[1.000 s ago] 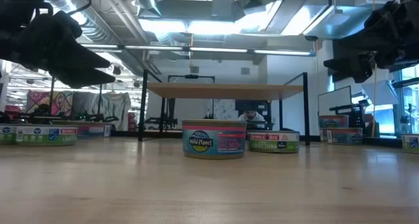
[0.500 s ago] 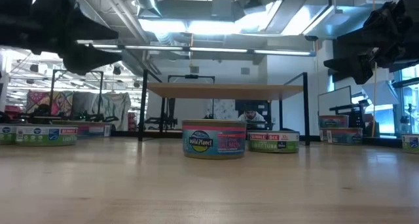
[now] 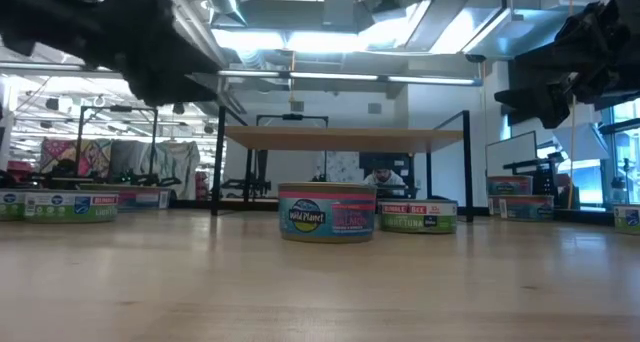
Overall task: Stack canned seafood by type on shelf
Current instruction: Put the blue pink tuna can on the shelf
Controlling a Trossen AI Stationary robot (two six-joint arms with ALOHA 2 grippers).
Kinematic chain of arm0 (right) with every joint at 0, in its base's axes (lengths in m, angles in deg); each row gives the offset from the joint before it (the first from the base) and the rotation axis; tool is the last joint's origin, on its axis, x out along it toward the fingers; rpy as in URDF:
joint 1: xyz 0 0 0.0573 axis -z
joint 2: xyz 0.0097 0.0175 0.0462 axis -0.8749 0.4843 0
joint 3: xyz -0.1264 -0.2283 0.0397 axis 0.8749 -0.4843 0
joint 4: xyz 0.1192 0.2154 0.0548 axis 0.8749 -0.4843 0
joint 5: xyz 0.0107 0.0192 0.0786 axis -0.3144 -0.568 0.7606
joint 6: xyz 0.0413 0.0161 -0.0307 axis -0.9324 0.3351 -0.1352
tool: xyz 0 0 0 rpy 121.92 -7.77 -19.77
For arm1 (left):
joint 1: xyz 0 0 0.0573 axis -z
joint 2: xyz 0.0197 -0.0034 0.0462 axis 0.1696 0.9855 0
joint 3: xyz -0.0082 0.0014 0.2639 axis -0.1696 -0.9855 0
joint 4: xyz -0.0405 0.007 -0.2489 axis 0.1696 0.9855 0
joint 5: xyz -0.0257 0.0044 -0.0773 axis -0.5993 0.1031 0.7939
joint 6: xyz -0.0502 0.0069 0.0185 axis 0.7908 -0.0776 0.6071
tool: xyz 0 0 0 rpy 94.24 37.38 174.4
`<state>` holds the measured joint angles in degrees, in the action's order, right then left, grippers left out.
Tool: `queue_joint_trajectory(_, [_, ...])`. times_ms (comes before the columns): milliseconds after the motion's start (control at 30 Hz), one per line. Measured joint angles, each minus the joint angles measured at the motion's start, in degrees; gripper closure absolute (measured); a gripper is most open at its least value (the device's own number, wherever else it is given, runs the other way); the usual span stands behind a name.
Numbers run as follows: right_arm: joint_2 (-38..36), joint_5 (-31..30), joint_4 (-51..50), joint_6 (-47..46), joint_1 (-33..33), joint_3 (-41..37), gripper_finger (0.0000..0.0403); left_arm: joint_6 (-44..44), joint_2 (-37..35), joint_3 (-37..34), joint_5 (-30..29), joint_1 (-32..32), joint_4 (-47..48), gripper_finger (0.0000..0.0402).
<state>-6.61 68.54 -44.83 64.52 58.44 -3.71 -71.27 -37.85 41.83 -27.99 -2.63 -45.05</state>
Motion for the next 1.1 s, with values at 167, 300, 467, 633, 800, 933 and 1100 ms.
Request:
queue_joint_trajectory(167, [0.88,-0.17,0.62,0.02,0.0,0.02,0.0056,1.63,10.21,3.04,0.04,0.07,-0.03,0.0055])
queue_joint_trajectory(300, [3.9,-0.51,4.46,0.64,0.0,0.02,0.0056,2.11,17.54,5.05,0.04,0.05,-0.04,0.0055])
queue_joint_trajectory(467, [13.1,-0.24,13.75,2.51,0.0,0.07,0.0056,2.12,25.59,7.93,0.04,0.04,-0.49,0.0055])
queue_joint_trajectory(633, [25.53,-0.01,22.52,3.85,-0.02,0.22,0.0056,1.93,32.54,10.25,0.04,-0.04,-0.51,0.0055])
queue_joint_trajectory(800, [38.28,0.0,23.33,6.62,-0.02,5.62,0.0056,0.51,38.11,11.47,0.04,-0.04,-4.1,0.0055])
queue_joint_trajectory(933, [48.36,1.09,21.97,9.69,-0.02,11.5,0.0056,-1.97,42.04,11.53,0.12,-0.05,-10.29,0.0055])
queue_joint_trajectory(1100, [60.46,1.54,17.49,12.42,-0.02,19.76,0.0056,-2.98,45.86,11.55,3.03,-0.43,-14.87,0.0055])
